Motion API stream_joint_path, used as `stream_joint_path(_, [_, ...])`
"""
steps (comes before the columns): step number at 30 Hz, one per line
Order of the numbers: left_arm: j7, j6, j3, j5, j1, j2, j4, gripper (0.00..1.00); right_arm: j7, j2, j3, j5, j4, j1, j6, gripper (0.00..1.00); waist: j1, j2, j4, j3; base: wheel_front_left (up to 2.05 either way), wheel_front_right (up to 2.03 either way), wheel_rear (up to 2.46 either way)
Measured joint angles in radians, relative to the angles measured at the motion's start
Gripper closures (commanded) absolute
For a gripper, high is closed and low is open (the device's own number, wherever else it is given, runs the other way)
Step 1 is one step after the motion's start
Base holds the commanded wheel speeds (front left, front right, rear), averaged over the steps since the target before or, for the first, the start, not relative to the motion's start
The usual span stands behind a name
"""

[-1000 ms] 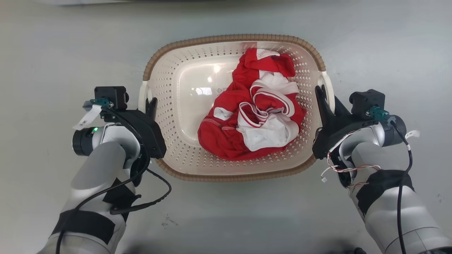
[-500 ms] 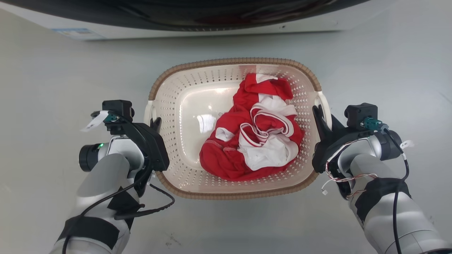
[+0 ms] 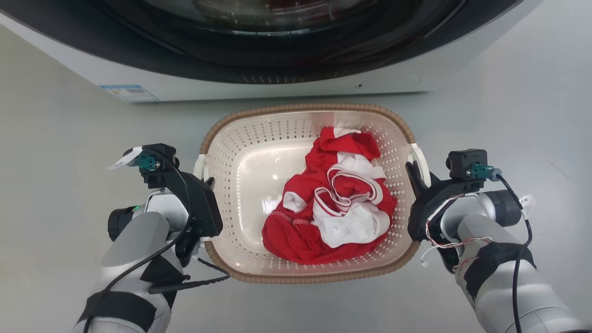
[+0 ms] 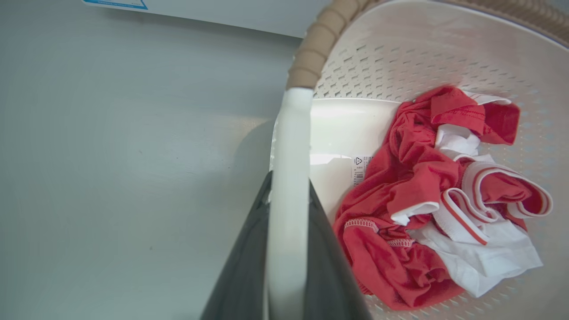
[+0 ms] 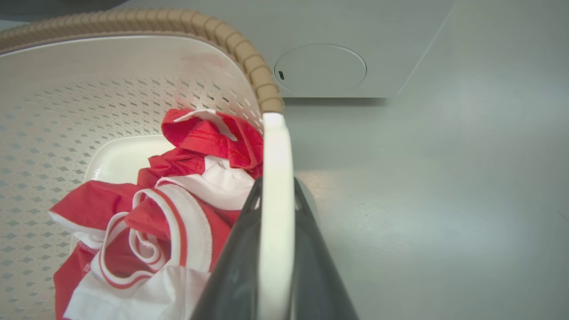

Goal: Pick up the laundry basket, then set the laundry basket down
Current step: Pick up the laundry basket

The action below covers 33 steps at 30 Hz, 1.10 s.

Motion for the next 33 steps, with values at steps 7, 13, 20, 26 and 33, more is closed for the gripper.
stream_joint_path(7, [0.058, 0.000, 0.001, -0.026, 0.020, 0.002, 0.008, 1.00, 0.050, 0.002, 0.024, 0.032, 0.008, 0.013, 0.001, 1.00, 0.0001, 0.0000, 0.000, -0.073, 0.00, 0.00, 0.00])
stream_joint_path(13, [0.102, 0.000, 0.000, -0.042, 0.043, 0.002, 0.015, 1.00, 0.087, 0.004, 0.036, 0.073, 0.013, 0.042, 0.009, 1.00, 0.0000, 0.0000, 0.000, -0.137, 0.00, 0.00, 0.00])
stream_joint_path(20, [0.145, 0.000, 0.001, -0.057, 0.081, 0.007, 0.021, 1.00, 0.135, 0.009, 0.056, 0.112, 0.015, 0.078, 0.010, 1.00, 0.0000, 0.0000, 0.001, -0.213, 0.00, 0.00, 0.00])
stream_joint_path(26, [0.176, 0.000, 0.000, -0.064, 0.104, 0.011, 0.025, 1.00, 0.174, 0.012, 0.071, 0.148, 0.016, 0.106, 0.010, 1.00, 0.0000, 0.0000, 0.001, -0.276, 0.00, 0.00, 0.00])
stream_joint_path(33, [0.207, 0.000, 0.000, -0.072, 0.146, 0.013, 0.028, 1.00, 0.215, 0.013, 0.099, 0.193, 0.011, 0.152, 0.010, 1.00, -0.0001, 0.0001, 0.002, -0.348, 0.00, 0.00, 0.00])
